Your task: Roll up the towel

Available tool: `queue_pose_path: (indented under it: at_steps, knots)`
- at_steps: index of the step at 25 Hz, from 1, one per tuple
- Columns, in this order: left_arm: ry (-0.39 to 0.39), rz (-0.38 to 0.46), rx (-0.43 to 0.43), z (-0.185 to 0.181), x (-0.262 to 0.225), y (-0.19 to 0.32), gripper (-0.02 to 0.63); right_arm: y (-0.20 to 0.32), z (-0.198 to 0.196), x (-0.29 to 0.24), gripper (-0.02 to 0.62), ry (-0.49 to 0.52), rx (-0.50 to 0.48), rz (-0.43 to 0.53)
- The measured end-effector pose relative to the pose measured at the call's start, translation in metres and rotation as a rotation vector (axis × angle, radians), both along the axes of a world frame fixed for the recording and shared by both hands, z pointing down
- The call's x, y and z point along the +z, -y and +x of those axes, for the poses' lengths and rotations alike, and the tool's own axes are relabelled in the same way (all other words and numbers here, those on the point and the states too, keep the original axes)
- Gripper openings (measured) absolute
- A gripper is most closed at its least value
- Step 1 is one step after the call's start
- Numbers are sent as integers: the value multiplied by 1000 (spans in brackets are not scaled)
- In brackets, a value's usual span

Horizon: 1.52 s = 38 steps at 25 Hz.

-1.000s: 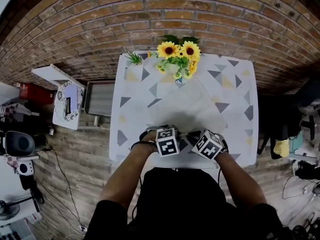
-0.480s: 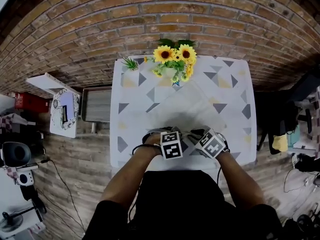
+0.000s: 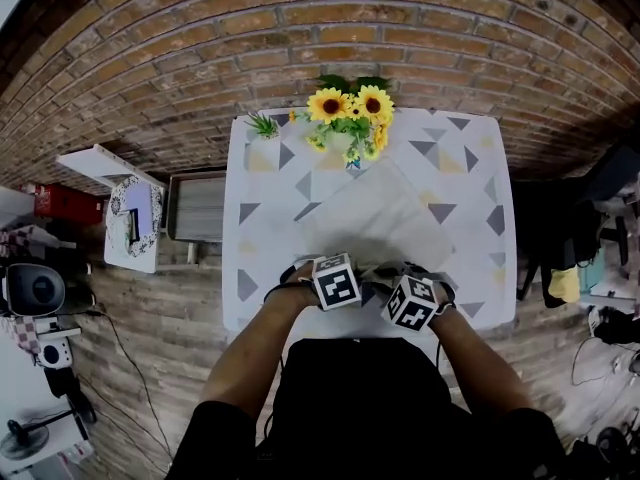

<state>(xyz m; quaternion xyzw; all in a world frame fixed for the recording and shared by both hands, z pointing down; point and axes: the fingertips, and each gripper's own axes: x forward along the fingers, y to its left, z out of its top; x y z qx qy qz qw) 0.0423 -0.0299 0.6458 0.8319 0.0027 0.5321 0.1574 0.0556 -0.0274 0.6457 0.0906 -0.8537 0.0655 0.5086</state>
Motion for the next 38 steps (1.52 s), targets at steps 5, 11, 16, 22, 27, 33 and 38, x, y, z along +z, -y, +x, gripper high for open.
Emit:
queue_pose_path:
  at_steps: [5, 11, 16, 22, 27, 33, 38]
  knots:
    - [-10, -58, -6, 1, 0, -19, 38, -15, -1, 11, 132, -43, -79, 30]
    - [52, 165, 18, -7, -6, -4, 67, -18, 1, 13, 40, -59, -120, 34]
    - [91, 319, 88, -5, -22, -1, 100, -17, 4, 9, 35, -12, -52, -60]
    - [113, 339, 169, 7, -15, -16, 117, -9, 1, -8, 35, 73, 46, -178]
    - [122, 366, 153, 10, -6, -9, 121, -10, -3, -24, 35, 125, 73, -253]
    - [75, 216, 108, 11, -2, -11, 61, -4, 3, -15, 38, 72, 75, -233]
    - [28, 64, 38, 9, 3, -9, 57, 9, 10, -4, 61, -11, 58, -146]
